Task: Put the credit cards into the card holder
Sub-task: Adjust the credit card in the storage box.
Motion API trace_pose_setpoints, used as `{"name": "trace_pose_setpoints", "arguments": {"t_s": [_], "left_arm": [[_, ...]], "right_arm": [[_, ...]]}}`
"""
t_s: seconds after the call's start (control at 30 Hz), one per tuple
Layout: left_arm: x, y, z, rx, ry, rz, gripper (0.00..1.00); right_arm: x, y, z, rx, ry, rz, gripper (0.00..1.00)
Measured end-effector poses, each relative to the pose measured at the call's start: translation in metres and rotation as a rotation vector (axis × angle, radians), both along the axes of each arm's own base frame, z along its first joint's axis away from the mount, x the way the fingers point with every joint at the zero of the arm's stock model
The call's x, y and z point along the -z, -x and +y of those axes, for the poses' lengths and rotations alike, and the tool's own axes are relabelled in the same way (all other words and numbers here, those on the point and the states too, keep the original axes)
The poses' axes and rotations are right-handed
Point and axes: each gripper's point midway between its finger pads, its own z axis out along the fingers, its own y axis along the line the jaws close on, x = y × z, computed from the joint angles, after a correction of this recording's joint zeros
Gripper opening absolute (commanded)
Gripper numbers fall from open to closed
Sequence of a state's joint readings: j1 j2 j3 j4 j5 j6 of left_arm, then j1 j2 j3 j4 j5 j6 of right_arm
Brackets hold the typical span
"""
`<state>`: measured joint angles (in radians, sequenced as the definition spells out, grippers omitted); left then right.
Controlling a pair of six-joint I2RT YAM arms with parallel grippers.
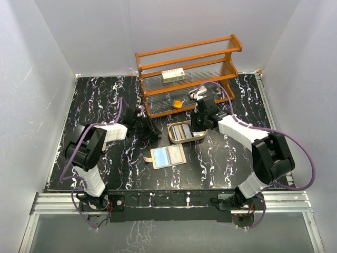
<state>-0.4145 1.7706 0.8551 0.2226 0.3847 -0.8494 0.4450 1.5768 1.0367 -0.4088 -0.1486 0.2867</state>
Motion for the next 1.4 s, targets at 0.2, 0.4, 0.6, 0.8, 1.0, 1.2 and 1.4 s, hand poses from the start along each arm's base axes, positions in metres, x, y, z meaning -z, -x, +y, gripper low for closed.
{"name": "trace_pose_setpoints", "arguments": {"t_s": [0.2,0.4,0.6,0.8,1.0,1.2,1.4], "left_arm": [[0.006,0.000,-0.008,0.008,0.034,0.015,0.28],[0.007,0.000,-0.017,0.032,0.070,0.018,0.27],[0.003,-0.001,-0.022,0.039,0.098,0.007,0.26],[0.007,0.003,-0.032,0.066,0.134,0.020,0.26],[0.007,0.007,-0.041,0.083,0.157,0.030,0.26],[0.006,0.005,-0.046,0.089,0.163,0.033,0.26],[0.006,0.000,-0.050,0.097,0.166,0.034,0.26]], "right_arm": [[0.009,-0.011,-0.018,0.077,0.095,-0.027,0.03],[0.037,-0.018,-0.030,0.111,0.179,0.002,0.03],[0.051,-0.034,-0.014,0.105,0.162,-0.003,0.03],[0.055,-0.035,0.009,0.077,0.136,-0.015,0.03],[0.056,-0.030,0.030,0.055,0.078,-0.004,0.03],[0.054,-0.029,0.043,0.064,0.004,0.018,0.03],[0.055,-0.032,0.043,0.086,-0.008,0.021,0.04]]}}
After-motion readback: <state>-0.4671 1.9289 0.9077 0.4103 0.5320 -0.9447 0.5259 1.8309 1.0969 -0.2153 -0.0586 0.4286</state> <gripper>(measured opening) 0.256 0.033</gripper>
